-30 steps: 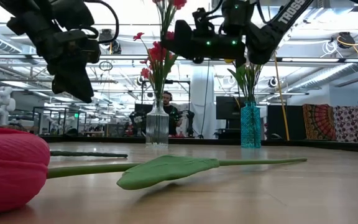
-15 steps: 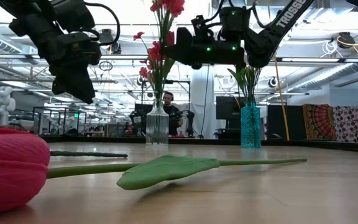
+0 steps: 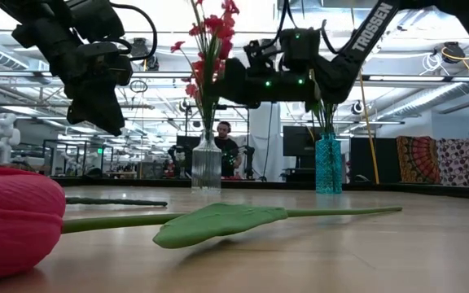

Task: Sort flowers into vase by color
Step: Put the red flower into the transparent vase, then put the red tulip into the transparent vase

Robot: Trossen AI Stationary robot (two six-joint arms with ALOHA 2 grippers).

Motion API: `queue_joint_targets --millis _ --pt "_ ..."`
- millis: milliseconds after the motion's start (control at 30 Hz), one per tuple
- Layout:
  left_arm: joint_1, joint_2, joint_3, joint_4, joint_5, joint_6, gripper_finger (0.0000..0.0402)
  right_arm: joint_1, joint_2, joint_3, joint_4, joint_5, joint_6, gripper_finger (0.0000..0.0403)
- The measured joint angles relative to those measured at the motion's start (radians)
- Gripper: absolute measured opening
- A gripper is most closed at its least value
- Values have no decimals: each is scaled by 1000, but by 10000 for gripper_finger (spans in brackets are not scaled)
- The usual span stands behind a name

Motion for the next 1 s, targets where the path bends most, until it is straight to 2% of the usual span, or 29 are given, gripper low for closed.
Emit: queue_joint_targets --millis 267,700,1000 --pt "0 0 0 0 0 -25 134 0 29 0 -80 2 22 3" --pt "0 0 0 0 0 -25 134 0 5 0 -220 5 50 48" --pt "0 0 0 0 0 -24 134 0 -143 0 -541 9 44 109"
